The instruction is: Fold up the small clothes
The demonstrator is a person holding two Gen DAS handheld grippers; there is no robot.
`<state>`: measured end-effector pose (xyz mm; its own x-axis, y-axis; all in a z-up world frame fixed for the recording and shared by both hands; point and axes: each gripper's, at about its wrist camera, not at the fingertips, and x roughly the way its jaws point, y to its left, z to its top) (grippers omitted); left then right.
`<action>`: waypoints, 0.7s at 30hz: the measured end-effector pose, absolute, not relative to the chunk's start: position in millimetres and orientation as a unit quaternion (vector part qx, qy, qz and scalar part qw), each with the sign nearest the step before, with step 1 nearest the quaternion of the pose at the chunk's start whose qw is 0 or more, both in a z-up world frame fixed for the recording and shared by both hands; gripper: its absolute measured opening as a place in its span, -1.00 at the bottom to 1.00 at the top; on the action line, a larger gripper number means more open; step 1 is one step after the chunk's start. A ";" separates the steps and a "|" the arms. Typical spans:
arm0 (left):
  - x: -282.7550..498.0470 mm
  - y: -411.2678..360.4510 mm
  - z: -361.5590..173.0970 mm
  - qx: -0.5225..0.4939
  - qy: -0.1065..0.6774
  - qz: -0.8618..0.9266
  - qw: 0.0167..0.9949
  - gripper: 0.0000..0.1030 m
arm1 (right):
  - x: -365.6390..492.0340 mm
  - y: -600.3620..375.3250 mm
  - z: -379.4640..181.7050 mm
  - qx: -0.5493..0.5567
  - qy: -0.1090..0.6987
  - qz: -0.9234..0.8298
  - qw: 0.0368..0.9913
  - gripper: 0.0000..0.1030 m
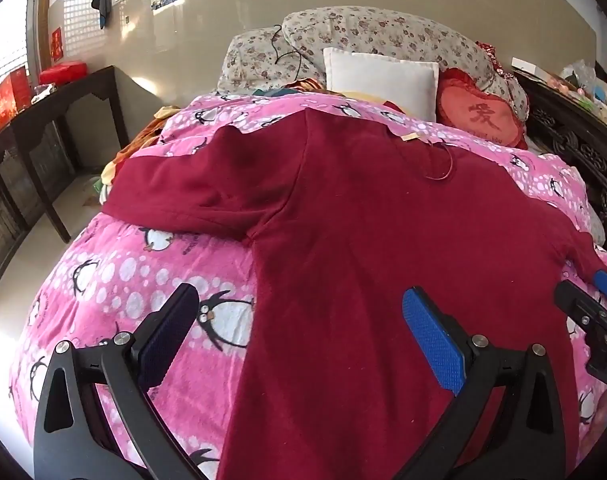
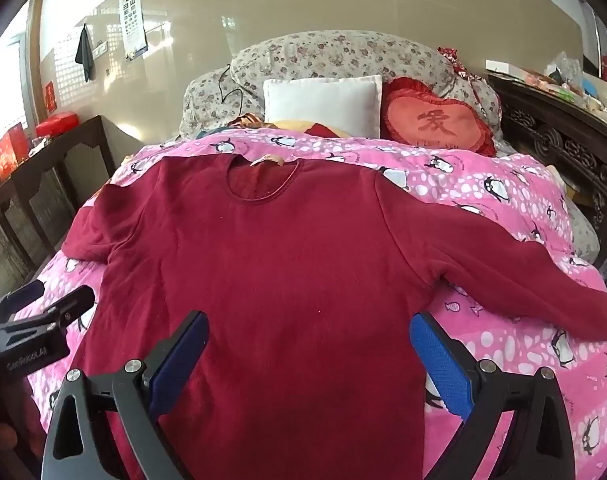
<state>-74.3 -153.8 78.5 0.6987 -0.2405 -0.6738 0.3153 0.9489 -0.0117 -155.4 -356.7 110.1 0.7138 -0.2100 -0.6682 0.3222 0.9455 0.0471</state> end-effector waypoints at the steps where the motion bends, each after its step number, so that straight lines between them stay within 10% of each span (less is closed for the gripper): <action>1: -73.6 -155.5 78.0 0.053 0.358 -0.152 0.920 0.99 | -152.8 -356.6 109.0 0.081 0.351 -0.145 0.922 0.95; 21: -56.5 -165.0 71.1 0.046 0.372 -0.157 0.914 0.99 | -126.7 -361.0 100.9 0.091 0.363 -0.147 0.916 0.95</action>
